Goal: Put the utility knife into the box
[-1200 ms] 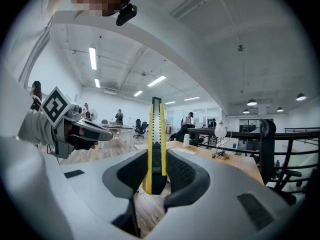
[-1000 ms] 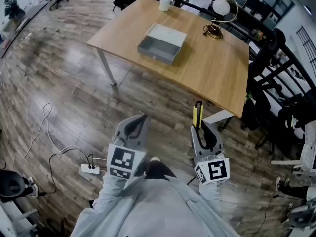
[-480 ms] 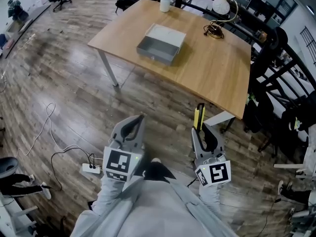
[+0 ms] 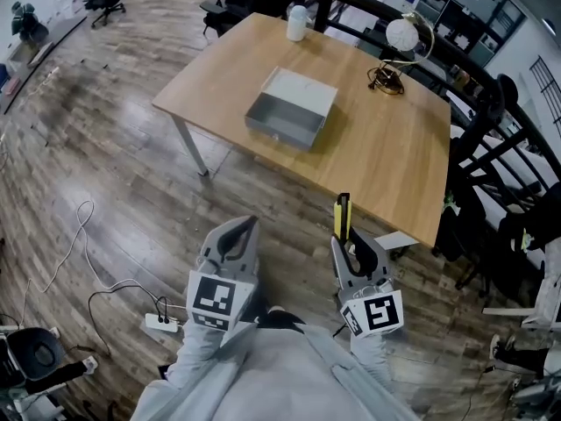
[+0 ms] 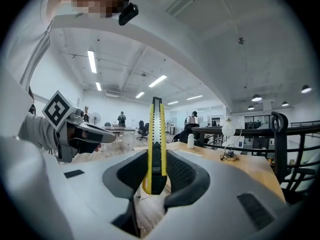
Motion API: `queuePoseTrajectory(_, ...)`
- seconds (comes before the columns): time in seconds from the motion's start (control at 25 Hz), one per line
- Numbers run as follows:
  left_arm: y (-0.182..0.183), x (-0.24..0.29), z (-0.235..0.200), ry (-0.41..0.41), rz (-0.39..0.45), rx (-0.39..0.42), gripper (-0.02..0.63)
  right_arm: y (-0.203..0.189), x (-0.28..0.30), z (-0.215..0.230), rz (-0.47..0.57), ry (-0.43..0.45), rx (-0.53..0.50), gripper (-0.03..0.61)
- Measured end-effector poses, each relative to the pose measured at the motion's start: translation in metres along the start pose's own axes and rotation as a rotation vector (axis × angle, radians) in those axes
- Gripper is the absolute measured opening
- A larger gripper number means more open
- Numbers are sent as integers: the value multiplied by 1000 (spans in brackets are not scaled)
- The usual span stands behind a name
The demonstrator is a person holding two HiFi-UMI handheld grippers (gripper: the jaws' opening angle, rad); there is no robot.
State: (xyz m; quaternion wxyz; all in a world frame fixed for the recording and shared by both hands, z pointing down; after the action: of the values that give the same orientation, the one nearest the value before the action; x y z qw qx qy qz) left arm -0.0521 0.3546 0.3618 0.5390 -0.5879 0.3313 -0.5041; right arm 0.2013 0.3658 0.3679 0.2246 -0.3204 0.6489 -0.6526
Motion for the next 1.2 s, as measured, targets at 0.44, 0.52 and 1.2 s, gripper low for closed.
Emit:
queuePoseTrajectory(0.44, 27, 110, -97, -44, 19, 9, 18, 22, 131, 45, -18, -29, -2, 124)
queuePoseTrajectory(0.52, 29, 123, -112, -52, 23, 9, 18, 24, 148, 49, -21, -42, -2, 124)
queuePoseTrajectory(1.2, 19, 183, -150, -99, -13, -11, 18, 19, 202, 79, -73, -99, 26, 124)
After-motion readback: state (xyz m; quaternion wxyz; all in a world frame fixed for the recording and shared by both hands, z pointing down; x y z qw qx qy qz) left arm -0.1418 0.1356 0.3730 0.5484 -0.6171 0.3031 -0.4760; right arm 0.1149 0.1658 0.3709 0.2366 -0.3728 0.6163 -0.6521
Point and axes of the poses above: the fingertips, and each gripper's own axes: x forward along the fingers, z to its right, y out of its top, the point moved 10 cm from there along -x, backward along the fingers, and after that the axes turned 12 degrees about y, right-handed, at the moved point
